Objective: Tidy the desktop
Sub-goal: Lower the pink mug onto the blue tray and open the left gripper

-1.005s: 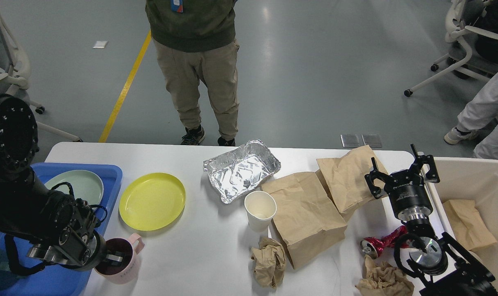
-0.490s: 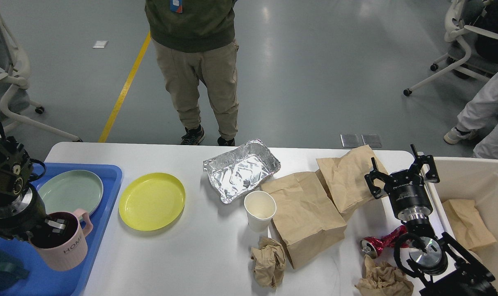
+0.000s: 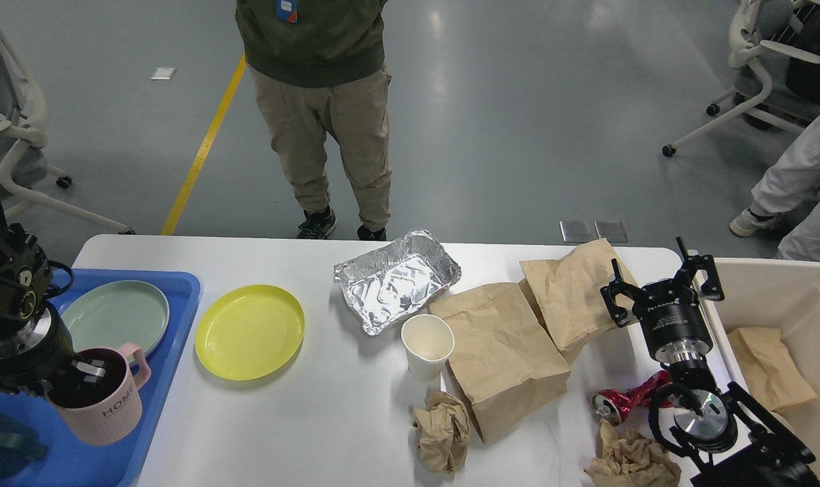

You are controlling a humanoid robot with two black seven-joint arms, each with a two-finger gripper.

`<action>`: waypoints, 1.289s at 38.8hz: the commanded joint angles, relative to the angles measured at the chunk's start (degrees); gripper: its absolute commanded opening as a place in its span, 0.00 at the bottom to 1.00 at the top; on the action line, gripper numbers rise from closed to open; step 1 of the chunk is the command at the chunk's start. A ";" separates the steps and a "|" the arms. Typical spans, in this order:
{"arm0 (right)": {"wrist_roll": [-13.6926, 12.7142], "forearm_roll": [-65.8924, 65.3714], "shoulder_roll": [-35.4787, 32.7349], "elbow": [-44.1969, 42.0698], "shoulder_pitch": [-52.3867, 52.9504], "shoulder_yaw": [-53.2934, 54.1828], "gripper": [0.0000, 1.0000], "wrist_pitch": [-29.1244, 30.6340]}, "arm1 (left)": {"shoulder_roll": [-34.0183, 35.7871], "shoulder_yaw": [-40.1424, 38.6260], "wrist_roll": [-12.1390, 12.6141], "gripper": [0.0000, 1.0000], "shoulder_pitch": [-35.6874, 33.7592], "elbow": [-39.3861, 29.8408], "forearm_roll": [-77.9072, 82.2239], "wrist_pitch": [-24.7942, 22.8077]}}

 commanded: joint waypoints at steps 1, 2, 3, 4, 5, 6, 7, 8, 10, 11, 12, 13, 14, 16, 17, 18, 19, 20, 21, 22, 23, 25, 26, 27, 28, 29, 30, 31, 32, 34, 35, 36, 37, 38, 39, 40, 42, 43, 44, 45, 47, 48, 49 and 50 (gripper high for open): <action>0.00 0.00 0.00 0.00 0.00 0.01 1.00 0.02 | 0.00 0.00 0.00 0.00 -0.02 -0.04 0.08 0.00; 0.00 0.00 0.00 0.00 0.00 0.01 1.00 -0.07 | 0.00 0.00 0.00 0.00 -0.02 -0.04 -0.01 -0.08; 0.00 0.00 0.00 0.00 0.00 0.01 1.00 -0.07 | 0.00 0.00 0.00 0.00 -0.10 -0.04 0.08 -0.09; 0.00 0.00 0.00 0.00 0.00 0.01 1.00 0.02 | 0.09 0.00 0.00 0.00 -0.10 -0.04 -0.01 -0.09; 0.00 0.00 0.00 0.00 0.00 0.01 1.00 0.02 | 0.09 0.00 0.00 0.00 -0.19 -0.04 -0.01 -0.09; 0.00 0.00 0.00 0.00 0.00 0.01 1.00 -0.07 | 0.26 0.00 0.00 0.00 -0.45 -0.04 0.08 -0.26; 0.00 0.00 0.00 0.00 0.00 0.01 1.00 -0.07 | 0.35 0.00 0.00 0.00 -0.54 -0.04 -0.01 -0.35; 0.00 0.00 0.00 0.00 0.00 0.01 1.00 -0.07 | 0.44 0.09 0.00 0.00 -0.89 0.05 0.08 -0.61; 0.00 0.00 0.00 0.00 0.00 0.01 1.00 -0.07 | 1.66 0.17 -0.09 0.00 -2.99 0.66 0.08 -2.36; 0.00 0.00 0.00 0.00 0.00 0.01 1.00 -0.07 | 1.93 0.17 -0.09 0.00 -3.44 0.84 0.08 -2.89; 0.00 0.00 0.00 0.00 0.00 0.01 1.00 -0.07 | 2.20 0.17 -0.09 0.00 -3.79 0.93 0.08 -3.51; 0.00 0.00 0.00 0.00 0.00 0.01 1.00 -0.07 | 2.72 0.17 -0.09 0.00 -4.49 1.45 0.08 -4.47; 0.00 0.00 0.00 0.00 0.00 -0.08 1.00 -0.07 | 2.99 0.09 -0.09 0.00 -4.85 1.63 0.08 -4.83; 0.00 0.00 0.00 0.00 0.00 0.01 1.00 -0.07 | 3.25 0.00 -0.09 0.00 -5.55 1.81 0.08 -5.62; 0.00 0.00 0.00 0.00 0.00 0.01 1.00 0.02 | 3.51 -0.09 -0.18 0.00 -6.42 1.89 0.08 -6.14; 0.00 0.00 0.00 0.00 0.00 0.01 1.00 0.02 | 3.60 -0.09 -0.35 0.00 -6.95 1.90 0.08 -6.50; 0.00 0.00 0.00 0.00 0.00 0.01 1.00 -0.07 | 3.69 -0.09 -0.44 0.00 -7.66 1.90 0.08 -7.02; 0.00 0.00 0.00 0.00 0.00 0.01 1.00 -0.07 | 3.87 -0.09 -0.61 0.00 -8.53 1.90 0.08 -7.64; 0.00 0.00 0.00 0.00 0.00 0.01 1.00 0.02 | 4.04 0.00 -0.88 0.00 -9.41 2.07 0.08 -8.43; 0.00 0.00 0.00 0.00 0.00 0.01 1.00 -0.07 | 4.13 0.00 -1.14 0.00 -10.46 2.33 0.08 -9.31; 0.00 0.00 0.00 0.00 0.00 0.01 1.00 -0.07 | 4.39 0.09 -1.40 0.00 -11.35 2.86 0.08 -10.36; 0.00 0.00 0.00 0.00 0.00 0.01 1.00 -0.07 | 4.83 0.17 -2.11 0.00 -13.90 5.14 0.08 -14.49; 0.00 0.00 0.00 0.00 0.00 0.01 1.00 0.02 | 5.18 0.26 -2.37 0.00 -15.03 6.80 0.08 -17.46; 0.00 0.00 0.00 0.00 0.00 0.01 1.00 0.02 | 5.36 0.26 -2.46 0.00 -15.57 7.51 0.17 -18.88; 0.00 0.00 0.00 0.00 0.00 0.01 1.00 0.02 | 5.71 0.26 -2.55 0.00 -16.01 8.04 0.34 -20.20; 0.00 0.00 0.00 0.00 0.00 -0.08 1.00 -0.07 | 6.24 0.35 -2.64 0.00 -16.62 8.83 0.69 -22.21; 0.00 0.00 0.00 0.00 0.00 0.01 1.00 0.02 | 6.59 0.35 -2.81 0.00 -16.80 9.01 0.87 -22.93; 0.00 0.00 0.00 0.00 0.00 0.01 1.00 0.02 | 6.77 0.52 -2.90 0.00 -16.89 9.10 0.96 -23.29; 0.00 0.00 0.00 0.00 0.00 0.01 1.00 -0.07 | 7.03 0.61 -2.99 0.00 -16.89 9.10 1.05 -23.46; 0.00 0.00 0.00 0.00 0.00 0.01 1.00 0.02 | 7.38 1.05 -2.99 0.00 -16.80 9.10 1.14 -23.46; 0.00 0.00 0.00 0.00 0.00 0.01 1.00 0.02 | 7.47 1.40 -2.99 0.00 -16.89 9.19 1.22 -23.46; 0.00 0.00 0.00 0.00 0.00 0.01 1.00 -0.07 | 7.56 1.84 -2.99 0.00 -16.89 9.28 1.22 -23.46; 0.00 0.00 0.00 0.00 0.00 0.01 1.00 -0.07 | 7.56 2.19 -2.99 0.00 -16.89 9.37 1.22 -23.46; 0.00 0.00 0.00 0.00 0.00 0.01 1.00 -0.07 | 7.73 2.54 -2.99 0.00 -16.80 9.89 1.31 -23.46; 0.00 0.00 0.00 0.00 0.00 0.01 1.00 0.02 | 8.00 2.63 -2.99 0.00 -16.72 10.24 1.49 -23.46; 0.00 0.00 0.00 0.00 0.00 0.01 1.00 0.02 | 8.17 2.64 -2.99 0.00 -16.72 10.59 1.75 -23.46; 0.00 0.00 0.00 0.00 0.00 0.01 1.00 0.02 | 8.79 2.55 -2.90 0.00 -16.63 11.47 2.28 -23.55; 0.00 0.00 0.00 0.00 0.00 0.01 1.00 -0.07 | 9.14 2.55 -2.90 0.00 -16.63 11.91 2.45 -23.55; 0.00 0.00 0.00 0.00 0.00 0.01 1.00 -0.07 | 9.40 2.46 -2.90 0.00 -16.54 12.44 2.54 -23.55; 0.00 0.00 0.00 0.00 0.00 0.01 1.00 0.02 | 9.67 2.37 -2.81 0.00 -16.45 12.79 2.63 -23.47; 0.00 0.00 0.00 0.00 0.00 0.01 1.00 0.02 | 10.02 2.20 -2.38 0.00 -15.93 13.23 2.63 -22.85; 0.00 0.00 0.00 0.00 0.00 0.01 1.00 -0.07 | 10.02 2.20 -2.20 0.00 -15.58 13.23 2.63 -22.50; 0.00 0.00 0.00 0.00 0.00 -0.08 1.00 -0.07 | 10.02 2.11 -2.20 0.00 -14.27 13.23 2.63 -21.28; 0.00 0.00 0.00 0.00 0.00 0.01 1.00 0.02 | 10.02 2.11 -2.11 0.00 -13.56 13.15 2.63 -20.57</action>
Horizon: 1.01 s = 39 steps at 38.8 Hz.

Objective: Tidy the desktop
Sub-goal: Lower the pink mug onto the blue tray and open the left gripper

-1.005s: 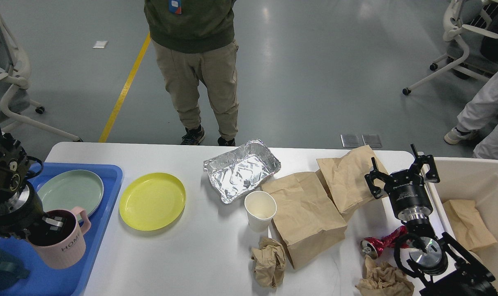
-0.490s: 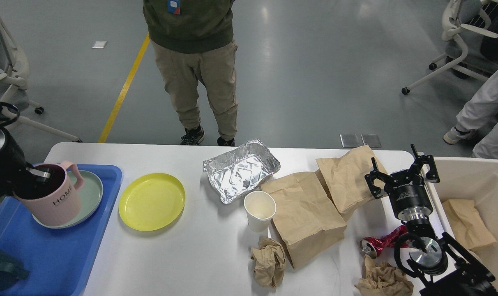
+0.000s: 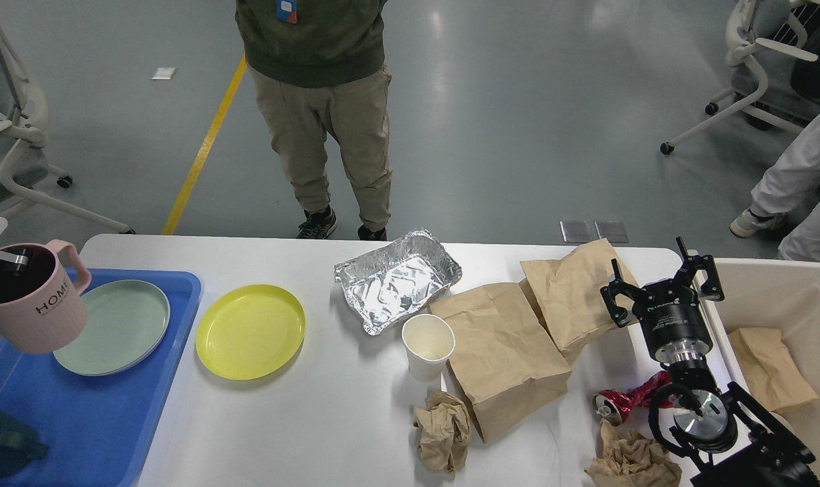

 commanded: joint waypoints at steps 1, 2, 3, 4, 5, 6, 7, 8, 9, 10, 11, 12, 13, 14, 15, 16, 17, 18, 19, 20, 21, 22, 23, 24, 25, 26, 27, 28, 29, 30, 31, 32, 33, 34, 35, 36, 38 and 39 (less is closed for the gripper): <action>0.00 0.00 0.00 0.00 0.00 -0.08 1.00 -0.04 | 0.23 -0.20 0.42 0.00 3.38 0.22 0.06 3.23; 0.00 0.00 0.00 0.00 0.00 0.01 1.00 -0.04 | 0.23 -0.11 0.51 0.00 4.35 0.22 0.15 4.11; 0.00 0.00 0.00 0.00 0.00 0.01 1.00 0.05 | 0.23 -0.02 0.59 0.00 5.31 0.22 0.15 4.99; 0.00 0.00 0.00 0.00 0.00 0.01 1.00 -0.04 | 0.23 0.07 0.60 0.00 6.45 0.22 0.24 5.87; 0.00 0.00 0.00 0.00 0.00 0.01 1.00 0.05 | 0.23 0.07 0.60 0.00 7.51 0.22 0.24 6.92; 0.00 0.00 0.00 0.00 0.00 0.01 1.00 0.05 | 0.23 0.24 0.60 0.00 8.74 0.22 0.24 8.24; 0.00 0.00 0.00 0.00 0.00 0.01 1.00 0.05 | 0.23 0.59 0.68 0.00 10.93 0.22 0.33 11.04; 0.00 0.00 0.00 0.00 0.00 0.01 1.00 -0.04 | 0.23 0.85 0.68 0.00 11.82 0.22 0.33 12.28; 0.00 0.00 0.00 0.00 0.00 0.01 1.00 0.05 | 0.23 1.12 0.77 0.00 13.83 0.22 0.24 14.56; 0.00 0.00 0.00 0.00 0.00 0.01 1.00 0.05 | 0.23 1.12 0.77 0.00 14.80 0.22 0.24 15.62; 0.00 0.00 0.00 0.00 0.00 0.01 1.00 0.05 | 0.32 1.12 0.77 0.00 15.77 0.13 0.24 16.50; 0.00 0.00 0.00 0.00 0.00 0.01 1.00 -0.04 | 0.40 1.03 0.77 0.00 16.65 0.13 0.15 17.21; 0.00 0.00 0.00 0.00 0.00 0.01 1.00 0.05 | 0.58 0.86 0.77 0.00 17.53 0.05 0.15 17.83; 0.00 0.00 0.00 0.00 0.00 0.01 1.00 0.05 | 0.93 0.77 0.77 0.00 18.32 0.04 0.06 18.27; 0.00 0.00 0.00 0.00 0.00 -0.08 1.00 0.05 | 1.11 0.68 0.77 0.00 19.03 0.04 0.06 18.71; 0.00 0.00 0.00 0.00 0.00 -0.08 1.00 -0.04 | 1.37 0.68 0.77 0.00 19.64 0.04 0.06 18.97; 0.00 0.00 0.00 0.00 0.00 0.01 1.00 0.05 | 1.63 0.59 0.77 0.00 20.26 0.04 0.06 19.24; 0.00 0.00 0.00 0.00 0.00 0.01 1.00 -0.04 | 1.90 0.42 0.77 0.00 20.87 0.04 0.06 19.41; 0.00 0.00 0.00 0.00 0.00 0.01 1.00 -0.04 | 2.42 0.07 0.77 0.00 22.36 -0.04 -0.02 19.94; 0.00 0.00 0.00 0.00 0.00 0.01 1.00 -0.04 | 2.43 -0.19 0.77 0.00 23.07 -0.04 -0.02 20.29; 0.00 0.00 0.00 0.00 0.00 0.01 1.00 -0.04 | 2.51 -0.55 0.77 0.00 23.86 -0.13 -0.11 20.73; 0.00 0.00 0.00 0.00 0.00 0.01 1.00 0.05 | 2.60 -0.98 0.77 0.00 24.74 -0.13 -0.20 21.25; 0.00 0.00 0.00 0.00 0.00 0.01 1.00 -0.04 | 2.69 -1.42 0.77 0.00 25.53 -0.13 -0.37 21.87; 0.00 0.00 0.00 0.00 0.00 0.01 1.00 -0.04 | 2.69 -2.21 0.77 0.00 27.28 -0.13 -0.81 23.01; 0.00 0.00 0.00 0.00 0.00 0.01 1.00 -0.04 | 2.69 -2.65 0.86 0.00 28.16 -0.13 -0.99 23.80; 0.00 0.00 0.00 0.00 0.00 0.01 1.00 -0.04 | 2.69 -3.35 0.86 0.00 30.00 -0.13 -0.99 25.20; 0.00 0.00 0.00 0.00 0.00 0.01 1.00 -0.04 | 2.69 -3.71 0.86 0.00 30.80 -0.13 -0.99 26.00; 0.00 0.00 0.00 0.00 0.00 0.01 1.00 0.05 | 2.69 -3.97 0.95 0.00 31.77 -0.13 -1.08 26.96; 0.00 0.00 0.00 0.00 0.00 0.01 1.00 -0.04 | 2.60 -4.32 0.95 0.00 32.65 -0.04 -1.17 27.93; 0.00 0.00 0.00 0.00 0.00 0.01 1.00 0.05 | 2.60 -5.29 0.95 0.01 34.14 -0.04 -1.17 30.11; 0.00 0.00 0.00 0.00 0.00 -0.08 1.00 0.05 | 2.60 -5.82 0.95 0.01 34.76 -0.04 -1.17 31.18; 0.00 0.00 0.00 0.00 0.00 -0.08 1.00 -0.04 | 2.60 -6.17 0.95 0.01 35.37 -0.04 -1.17 32.15; 0.00 0.00 0.00 0.00 0.00 0.01 1.00 0.05 | 2.60 -6.61 0.95 0.01 35.99 -0.04 -1.17 32.94; 0.00 0.00 0.00 0.00 0.00 0.01 1.00 -0.04 | 2.60 -7.31 0.95 0.01 36.87 -0.13 -1.25 33.82; 0.00 0.00 0.00 0.00 0.00 0.01 1.00 -0.04 | 2.60 -7.75 0.95 0.01 37.22 -0.13 -1.34 34.09; 0.00 0.00 0.00 0.00 0.00 0.01 1.00 0.05 | 2.52 -8.10 0.95 0.01 37.66 -0.13 -1.34 34.18; 0.00 0.00 0.00 0.00 0.00 0.01 1.00 -0.04 | 2.51 -8.90 0.95 0.01 38.37 -0.13 -1.43 34.18; 0.00 0.00 0.00 0.00 0.00 0.01 1.00 -0.04 | 2.51 -9.33 0.95 0.02 38.72 -0.22 -1.52 34.18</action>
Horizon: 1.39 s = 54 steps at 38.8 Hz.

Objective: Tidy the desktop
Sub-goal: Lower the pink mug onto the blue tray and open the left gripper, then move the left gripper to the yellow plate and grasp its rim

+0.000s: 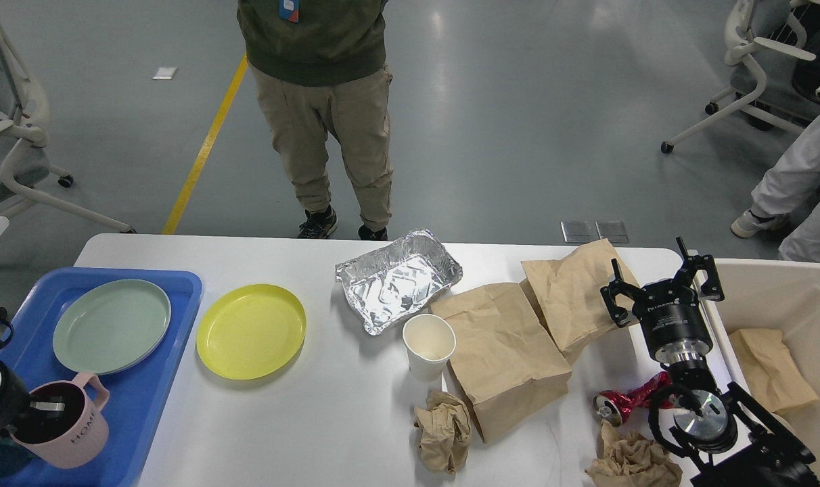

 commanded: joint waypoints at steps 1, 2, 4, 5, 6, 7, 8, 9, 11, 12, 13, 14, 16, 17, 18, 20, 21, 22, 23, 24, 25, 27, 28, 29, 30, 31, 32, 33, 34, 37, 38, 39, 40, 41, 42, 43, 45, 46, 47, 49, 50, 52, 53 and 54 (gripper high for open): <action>0.00 0.00 0.00 0.00 0.00 0.01 1.00 0.07 | -0.06 -2.38 0.00 0.02 2.32 -0.14 -0.34 0.90; 0.00 0.00 0.00 0.00 0.00 0.01 1.00 0.07 | -0.06 -2.56 0.00 0.02 2.49 -0.14 -0.34 0.99; 0.00 0.00 0.00 0.00 0.00 0.01 1.00 0.07 | -0.06 -2.74 0.00 0.02 2.67 -0.05 -0.34 0.99; 0.00 0.00 0.00 0.00 0.00 0.01 1.00 -0.02 | -0.06 -2.74 0.00 0.03 2.76 -0.05 -0.34 0.99; 0.00 0.00 0.00 0.00 0.00 0.01 1.00 -0.02 | -0.06 -2.74 0.00 0.03 2.93 -0.05 -0.34 0.99; 0.00 0.00 0.00 0.00 0.00 0.01 1.00 -0.02 | -0.06 -2.74 0.00 0.04 3.02 -0.05 -0.34 0.99; 0.00 0.00 0.00 0.00 0.00 0.01 1.00 0.07 | -0.06 -2.74 0.00 0.05 3.11 0.03 -0.43 0.99; 0.00 0.00 0.00 0.00 0.00 -0.07 1.00 -0.02 | -0.06 -2.74 0.00 0.06 3.11 0.03 -0.34 0.99; 0.00 0.00 0.00 0.00 0.00 0.01 1.00 0.07 | -0.06 -2.56 0.00 0.08 3.11 0.03 -0.34 0.90; 0.00 0.00 0.00 0.00 0.00 0.01 1.00 -0.02 | -0.15 -2.39 0.08 0.10 3.11 0.03 -0.34 0.90; 0.00 0.00 0.00 0.00 0.00 0.01 1.00 0.07 | -0.15 -2.21 0.08 0.11 3.11 0.21 -0.34 0.90; 0.00 0.00 0.00 0.00 0.00 0.01 1.00 -0.02 | -0.15 -2.21 0.08 0.11 3.11 0.30 -0.34 0.99; 0.00 0.00 0.00 0.00 0.00 0.01 1.00 0.07 | 0.03 -2.12 0.08 0.12 3.11 0.39 -0.34 0.99; 0.00 0.00 0.00 0.00 0.00 0.01 1.00 -0.02 | 0.03 -2.12 0.17 0.13 3.11 0.47 -0.34 0.99; 0.00 0.00 0.00 0.00 0.00 0.01 1.00 0.07 | 0.12 -2.04 0.17 0.13 3.20 0.56 -0.34 0.99; 0.00 0.00 0.00 0.00 0.00 -0.07 1.00 -0.02 | 0.29 -1.60 0.35 0.13 3.11 0.65 -0.25 1.08; 0.00 0.00 0.00 0.00 0.00 0.01 1.00 0.07 | 0.38 -1.51 0.52 0.13 3.11 0.65 -0.25 1.16; 0.00 0.00 0.00 0.00 0.00 0.01 1.00 -0.02 | 0.38 -1.42 0.61 0.14 3.11 0.74 -0.25 1.08; 0.00 0.00 0.00 0.00 0.00 0.01 1.00 -0.02 | 0.29 -1.42 0.79 0.14 3.11 0.82 -0.25 1.08; 0.00 0.00 0.00 0.00 0.00 0.01 1.00 -0.02 | 0.29 -1.42 0.96 0.14 3.20 0.91 -0.25 1.16; 0.00 0.00 0.00 0.00 0.00 0.01 1.00 0.07 | 0.29 -1.42 1.05 0.14 3.28 1.00 -0.25 1.25; 0.00 0.00 0.00 0.00 0.00 0.01 1.00 -0.02 | 0.29 -1.42 1.14 0.14 3.46 1.00 -0.25 1.43; 0.00 0.00 0.00 0.00 0.00 0.01 1.00 0.07 | 0.21 -1.42 1.14 0.16 3.55 1.00 -0.25 1.60; 0.00 0.00 0.00 0.00 0.00 0.01 1.00 -0.02 | 0.20 -1.42 1.14 0.17 3.55 1.00 -0.25 1.69; 0.00 0.00 0.00 0.00 0.00 0.01 1.00 -0.02 | 0.20 -1.42 1.14 0.19 3.55 1.00 -0.25 1.78; 0.00 0.00 0.00 0.00 0.00 0.01 1.00 -0.02 | 0.29 -1.51 1.14 0.23 3.55 1.00 -0.25 1.78; 0.00 0.00 0.00 0.00 0.00 0.01 1.00 -0.02 | 0.47 -1.51 1.14 0.26 3.46 1.00 -0.25 1.69; 0.00 0.00 0.00 0.00 0.00 0.01 1.00 -0.02 | 0.47 -1.51 1.14 0.29 3.29 1.00 -0.25 1.69; 0.00 0.00 0.00 0.00 0.00 0.01 1.00 -0.02 | 0.56 -1.51 1.14 0.32 3.11 1.00 -0.25 1.69; 0.00 0.00 0.00 0.00 0.00 0.01 1.00 0.07 | 1.17 -1.33 1.14 0.40 2.58 1.00 -0.25 1.34; 0.00 0.00 0.00 0.00 0.00 0.01 1.00 -0.02 | 1.52 -1.33 1.14 0.43 2.32 1.00 -0.25 1.08; 0.00 0.00 0.00 0.00 0.00 0.01 1.00 -0.02 | 2.65 -1.25 1.14 0.51 1.80 1.00 -0.25 0.82; 0.00 0.00 0.00 0.00 0.00 -0.07 1.00 -0.02 | 3.71 -0.98 1.23 0.64 1.01 1.00 -0.25 0.55; 0.00 0.00 0.00 0.00 0.00 0.01 1.00 0.07 | 3.89 -0.89 1.31 0.78 0.65 1.00 -0.25 0.29; 0.00 0.00 0.00 0.00 0.00 0.01 1.00 0.07 | 4.07 -0.81 1.32 0.92 0.21 1.00 -0.25 0.02; 0.00 0.00 0.00 0.00 0.00 0.01 1.00 -0.02 | 4.07 -0.72 1.32 0.99 -0.14 1.00 -0.34 -0.33; 0.00 0.00 0.00 0.00 0.00 0.01 1.00 0.07 | 4.25 -0.63 1.32 0.99 -1.37 1.00 -0.34 -1.38; 0.00 0.00 0.00 0.00 0.00 0.01 1.00 0.07 | 4.33 -0.63 1.32 0.99 -2.07 1.00 -0.25 -2.08; 0.00 0.00 0.00 0.00 0.00 0.01 1.00 -0.02 | 4.60 -0.63 1.32 0.99 -2.77 1.00 -0.34 -2.96; 0.00 0.00 0.00 0.00 0.00 0.01 1.00 0.07 | 5.39 -0.63 1.32 0.99 -4.35 1.00 -0.25 -5.41; 0.00 0.00 0.00 0.00 0.00 0.01 1.00 0.07 | 5.74 -0.63 1.32 0.99 -5.14 1.00 -0.25 -6.73; 0.00 0.00 0.00 0.00 0.00 0.01 1.00 0.07 | 6.18 -0.72 1.49 0.99 -6.99 1.09 -0.25 -9.98; 0.00 0.00 0.00 0.00 0.00 0.01 1.00 -0.02 | 6.27 -0.72 1.49 0.99 -8.22 1.09 -0.25 -11.91; 0.00 0.00 0.00 0.00 0.00 0.01 1.00 -0.02 | 6.27 -0.72 1.58 0.99 -9.45 1.09 -0.25 -13.85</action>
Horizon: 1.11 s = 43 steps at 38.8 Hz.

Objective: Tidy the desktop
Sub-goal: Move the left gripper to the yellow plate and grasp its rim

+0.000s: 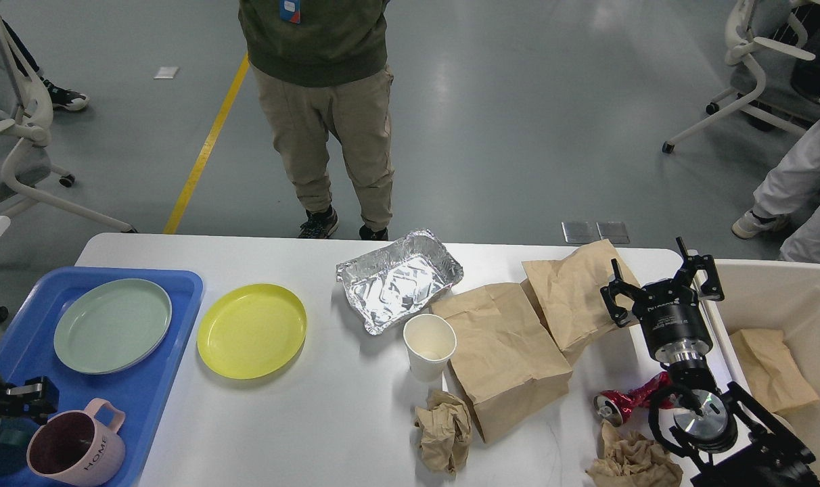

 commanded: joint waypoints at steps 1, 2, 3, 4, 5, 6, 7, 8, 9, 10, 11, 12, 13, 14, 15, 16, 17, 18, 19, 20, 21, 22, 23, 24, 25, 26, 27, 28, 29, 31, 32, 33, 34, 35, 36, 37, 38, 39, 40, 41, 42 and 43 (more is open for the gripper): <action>0.00 0.00 0.00 0.00 0.00 0.00 1.00 -0.01 | 0.90 -0.33 0.21 0.99 -6.07 0.16 -0.08 -9.63; 0.00 0.00 0.00 0.00 0.00 0.00 1.00 -0.01 | 0.98 -0.51 0.04 0.99 -7.22 0.25 -0.08 -11.56; 0.00 0.00 0.00 0.00 0.00 0.00 1.00 0.07 | 0.98 -0.68 -0.05 0.99 -8.27 0.51 -0.08 -13.41; 0.00 0.00 0.00 0.00 0.00 0.00 1.00 -0.01 | 0.98 -0.86 -0.05 0.99 -9.07 0.77 -0.17 -14.91; 0.00 0.00 0.00 0.00 0.00 0.00 1.00 -0.01 | 0.90 -1.04 -0.14 0.99 -9.68 0.86 -0.26 -15.71; 0.00 0.00 0.00 0.00 0.00 0.00 1.00 -0.01 | 0.98 -1.56 -0.14 0.99 -10.30 1.04 -0.43 -16.32; 0.00 0.00 0.00 0.00 0.00 0.00 1.00 -0.01 | 0.90 -2.17 -0.05 0.99 -10.31 1.04 -0.96 -16.42; 0.00 0.00 0.00 0.00 0.00 -0.08 1.00 -0.01 | 0.81 -2.96 -0.05 0.98 -10.31 1.04 -1.83 -16.16; 0.00 0.00 0.00 0.00 0.00 0.00 1.00 -0.01 | 0.63 -3.49 -0.05 0.98 -10.31 1.04 -3.06 -15.89; 0.00 0.00 0.00 0.00 0.00 0.00 1.00 -0.01 | 0.20 -3.76 -0.05 0.98 -10.31 1.04 -6.55 -15.19; 0.00 0.00 0.00 0.00 0.00 -0.08 1.00 -0.01 | 0.02 -3.76 -0.05 0.98 -10.31 1.04 -8.50 -14.75; 0.00 0.00 0.00 0.00 0.00 0.00 1.00 0.07 | -0.42 -3.76 -0.05 0.98 -10.31 1.04 -10.43 -14.40; 0.00 0.00 0.00 0.00 0.00 -0.08 1.00 -0.01 | -1.03 -3.76 0.04 0.98 -10.31 1.04 -12.54 -14.05; 0.00 0.00 0.00 0.00 0.00 0.00 1.00 -0.01 | -1.65 -3.76 0.04 0.98 -10.31 1.04 -14.30 -13.70; 0.00 0.00 0.00 0.00 0.00 0.00 1.00 0.07 | -2.87 -3.76 0.04 0.98 -10.13 0.95 -18.06 -12.91; 0.00 0.00 0.00 0.00 0.00 0.00 1.00 0.07 | -3.40 -3.76 0.04 0.98 -10.13 0.95 -20.01 -12.47; 0.00 0.00 0.00 0.00 0.00 0.00 1.00 -0.01 | -3.93 -3.76 0.04 0.98 -10.13 0.95 -21.95 -12.11; 0.00 0.00 0.00 0.00 0.00 0.00 1.00 -0.01 | -4.29 -3.76 0.04 0.98 -10.04 0.95 -23.79 -11.68; 0.00 0.00 0.00 0.00 0.00 0.00 1.00 -0.01 | -4.64 -3.76 0.04 0.98 -9.96 0.95 -25.55 -11.15; 0.00 0.00 0.00 0.00 0.00 0.00 1.00 0.07 | -5.16 -3.85 0.04 0.98 -9.52 0.95 -28.96 -9.93; 0.00 0.00 0.00 0.00 0.00 0.00 1.00 0.07 | -5.60 -3.85 0.04 0.98 -8.99 0.95 -32.04 -8.17; 0.00 0.00 0.00 0.00 0.00 0.00 1.00 0.07 | -5.78 -4.02 0.04 0.98 -8.47 0.95 -33.29 -7.11; 0.00 0.00 0.00 0.00 0.00 0.00 1.00 -0.01 | -6.04 -4.20 -0.05 0.98 -7.68 0.95 -34.52 -6.06; 0.00 0.00 0.00 0.00 0.00 0.00 1.00 0.07 | -6.40 -4.46 0.04 0.98 -6.89 0.95 -35.40 -4.83; 0.00 0.00 0.00 0.00 0.00 0.00 1.00 -0.01 | -7.18 -4.64 -0.05 0.98 -5.14 0.95 -37.07 -2.29; 0.00 0.00 0.00 0.00 0.00 0.00 1.00 -0.01 | -8.23 -5.68 -0.05 0.98 -3.47 0.95 -38.82 0.87; 0.00 0.00 0.00 0.00 0.00 0.00 1.00 0.07 | -8.94 -6.65 -0.05 0.98 -2.15 0.86 -40.15 2.72; 0.00 0.00 0.00 0.00 0.00 0.00 1.00 0.07 | -10.17 -8.66 -0.05 0.98 0.13 0.60 -42.51 6.14; 0.00 0.00 0.00 0.00 0.00 0.00 1.00 -0.01 | -10.70 -9.64 -0.05 0.98 1.37 0.51 -43.75 8.08; 0.00 0.00 0.00 0.00 0.00 0.00 1.00 -0.01 | -11.67 -12.97 -0.05 0.98 5.41 0.60 -48.40 16.32; 0.00 0.00 0.00 0.00 0.00 -0.08 1.00 0.07 | -11.76 -13.77 -0.05 0.98 6.47 0.60 -49.47 18.54; 0.00 0.00 0.00 0.00 0.00 0.00 1.00 0.07 | -11.85 -14.83 -0.05 0.98 7.26 0.60 -50.26 20.74; 0.00 0.00 0.00 0.00 0.00 0.00 1.00 -0.01 | -12.11 -16.92 -0.05 0.98 9.01 0.69 -51.40 24.85; 0.00 0.00 0.00 0.00 0.00 0.00 1.00 -0.01 | -12.29 -17.99 -0.05 0.98 10.07 0.77 -51.58 26.72; 0.00 0.00 0.00 0.00 0.00 0.00 1.00 -0.01 | -12.37 -19.22 -0.05 0.98 11.04 0.86 -51.67 28.48; 0.00 0.00 0.00 0.00 0.00 0.00 1.00 -0.01 | -12.64 -22.19 -0.05 0.98 12.97 1.04 -51.67 31.71; 0.00 0.00 0.00 0.00 0.00 0.00 1.00 -0.01 | -12.64 -23.70 -0.14 0.98 13.85 1.04 -51.67 33.14; 0.00 0.00 0.00 0.00 0.00 0.00 1.00 -0.01 | -12.81 -26.76 -0.14 0.98 15.60 1.04 -51.67 35.68; 0.00 0.00 0.00 0.00 0.00 0.00 1.00 -0.01 | -12.99 -28.18 -0.14 0.98 16.40 1.04 -51.67 36.75; 0.00 0.00 0.00 0.00 0.00 0.00 1.00 0.07 | -13.34 -30.28 -0.14 0.98 17.63 1.04 -51.67 38.32; 0.00 0.00 0.00 0.00 0.00 0.00 1.00 -0.01 | -13.60 -30.91 -0.14 0.98 17.99 1.04 -51.67 38.86; 0.00 0.00 0.00 0.00 0.00 0.00 1.00 -0.01 | -13.78 -31.35 -0.14 0.98 18.34 1.13 -51.67 39.30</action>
